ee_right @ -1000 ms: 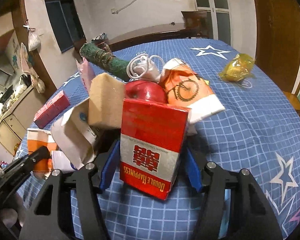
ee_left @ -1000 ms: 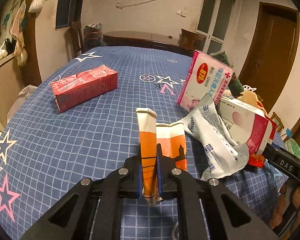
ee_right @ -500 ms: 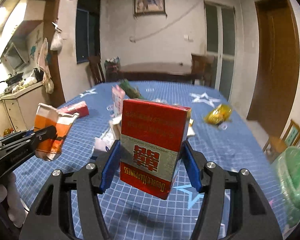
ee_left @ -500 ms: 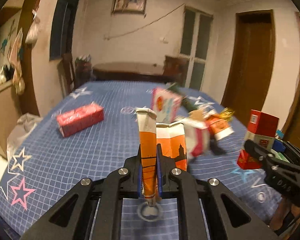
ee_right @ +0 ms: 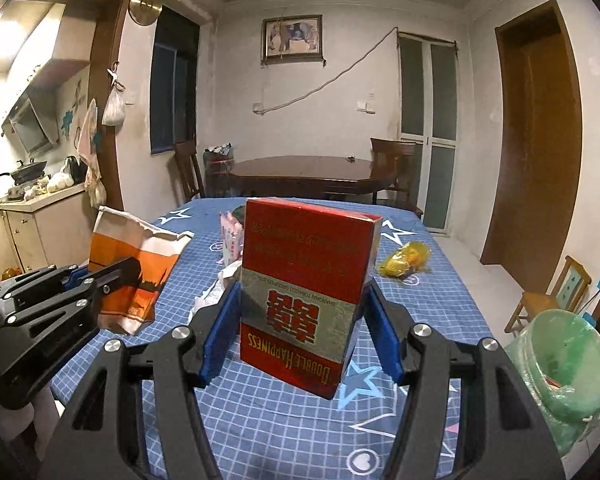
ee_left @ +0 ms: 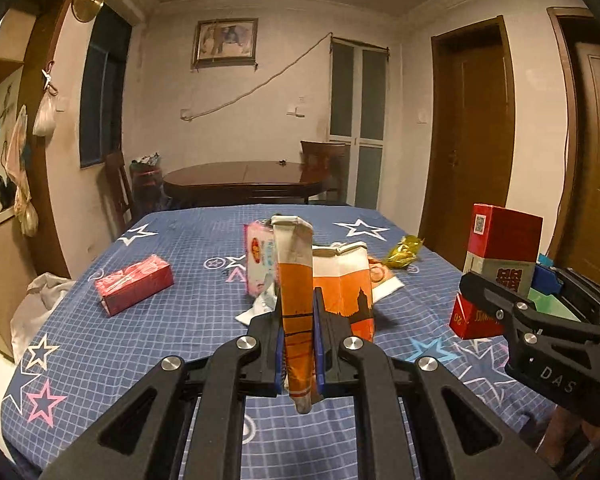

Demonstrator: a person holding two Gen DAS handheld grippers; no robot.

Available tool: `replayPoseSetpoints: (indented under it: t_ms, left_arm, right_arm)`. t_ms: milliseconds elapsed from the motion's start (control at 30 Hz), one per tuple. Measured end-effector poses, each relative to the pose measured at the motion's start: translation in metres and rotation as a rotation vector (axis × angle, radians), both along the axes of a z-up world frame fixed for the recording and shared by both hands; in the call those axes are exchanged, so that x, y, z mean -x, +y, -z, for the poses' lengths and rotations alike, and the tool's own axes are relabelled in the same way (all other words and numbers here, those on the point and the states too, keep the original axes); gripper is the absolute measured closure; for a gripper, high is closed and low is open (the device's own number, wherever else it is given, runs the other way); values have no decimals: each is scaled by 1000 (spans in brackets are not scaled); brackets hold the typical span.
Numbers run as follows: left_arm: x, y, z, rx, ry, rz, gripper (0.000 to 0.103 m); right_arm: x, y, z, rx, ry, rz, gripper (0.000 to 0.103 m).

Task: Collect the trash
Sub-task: 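Carry the paper cup and cigarette pack to the bin and release both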

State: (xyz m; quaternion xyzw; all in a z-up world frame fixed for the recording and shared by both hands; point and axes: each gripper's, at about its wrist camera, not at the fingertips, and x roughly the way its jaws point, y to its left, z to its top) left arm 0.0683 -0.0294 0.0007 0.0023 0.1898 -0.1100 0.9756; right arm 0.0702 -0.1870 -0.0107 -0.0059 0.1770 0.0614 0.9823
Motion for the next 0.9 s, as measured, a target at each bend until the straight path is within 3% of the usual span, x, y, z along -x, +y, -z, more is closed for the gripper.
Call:
replayPoseSetpoints:
  t_ms: [433, 667, 900]
  left_arm:
    - [-10, -67, -19, 0, -9, 124, 91]
    - [-28, -133, -33, -1, -10, 234, 91]
    - [-45, -222, -35, -1, 35, 391, 91]
  right_arm:
    - [1, -65, -17, 9, -4, 122, 45]
    - [4, -123, -25, 18, 9, 234, 45]
    - [6, -207, -22, -5, 81, 362, 45]
